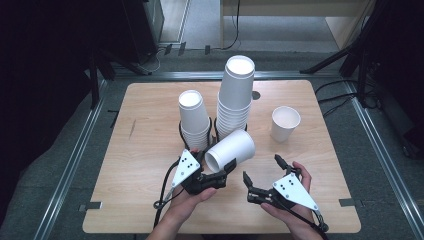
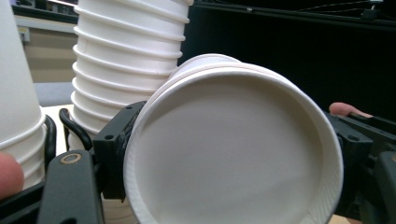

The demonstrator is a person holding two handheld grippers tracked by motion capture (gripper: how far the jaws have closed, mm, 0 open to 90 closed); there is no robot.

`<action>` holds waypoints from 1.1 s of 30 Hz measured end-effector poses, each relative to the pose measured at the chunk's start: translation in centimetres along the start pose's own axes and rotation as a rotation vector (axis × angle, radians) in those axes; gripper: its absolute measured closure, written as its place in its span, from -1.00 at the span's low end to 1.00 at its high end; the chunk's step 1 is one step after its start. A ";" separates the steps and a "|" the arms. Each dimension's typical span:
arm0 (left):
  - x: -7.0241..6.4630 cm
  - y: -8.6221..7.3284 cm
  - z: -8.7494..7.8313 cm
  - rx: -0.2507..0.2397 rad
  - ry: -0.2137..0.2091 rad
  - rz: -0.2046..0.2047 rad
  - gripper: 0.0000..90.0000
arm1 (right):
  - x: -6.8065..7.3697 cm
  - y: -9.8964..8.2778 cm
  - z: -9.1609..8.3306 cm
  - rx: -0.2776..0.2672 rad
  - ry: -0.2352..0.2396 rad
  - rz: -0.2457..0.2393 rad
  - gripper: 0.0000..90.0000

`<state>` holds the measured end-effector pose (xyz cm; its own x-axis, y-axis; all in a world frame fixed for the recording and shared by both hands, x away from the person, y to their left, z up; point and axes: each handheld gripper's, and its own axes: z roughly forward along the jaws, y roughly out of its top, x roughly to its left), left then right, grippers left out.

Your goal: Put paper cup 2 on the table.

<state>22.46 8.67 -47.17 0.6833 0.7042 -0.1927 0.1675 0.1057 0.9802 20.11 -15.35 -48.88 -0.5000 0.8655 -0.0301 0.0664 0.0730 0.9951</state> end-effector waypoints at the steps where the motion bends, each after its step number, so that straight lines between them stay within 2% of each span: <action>1: 0.0 0.0 0.0 0.000 -0.002 0.002 -0.50 | 0.0 0.0 0.0 0.001 0.006 0.019 -1.00; 13: -0.2 -0.1 0.0 -0.037 -0.028 0.005 -0.49 | 0.0 0.2 -0.2 -0.008 0.043 0.165 -1.00; 20: -0.5 -0.1 0.5 -0.059 -0.048 0.007 -0.49 | -0.8 0.5 -0.7 -0.022 0.043 0.252 -1.00; 25: -0.8 -0.3 0.9 -0.077 -0.071 0.000 -0.49 | -0.9 0.6 -1.2 -0.046 0.061 0.343 -1.00; 28: -1.1 -0.4 1.2 -0.087 -0.077 0.016 -0.49 | -0.6 0.7 -1.4 -0.064 0.075 0.397 -1.00; 30: -1.3 -0.4 1.4 -0.096 -0.085 0.012 -0.49 | -0.5 0.8 -1.6 -0.080 0.081 0.429 -1.00; 33: -1.4 -0.5 1.6 -0.100 -0.090 0.013 -0.50 | -0.6 1.1 -2.0 -0.110 0.103 0.503 -1.00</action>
<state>22.55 6.55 -47.45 0.7467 0.6406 -0.1791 0.0897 0.1697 0.9814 18.78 -16.78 -47.60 -0.5121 0.7267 0.4578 0.2315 -0.3966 0.8883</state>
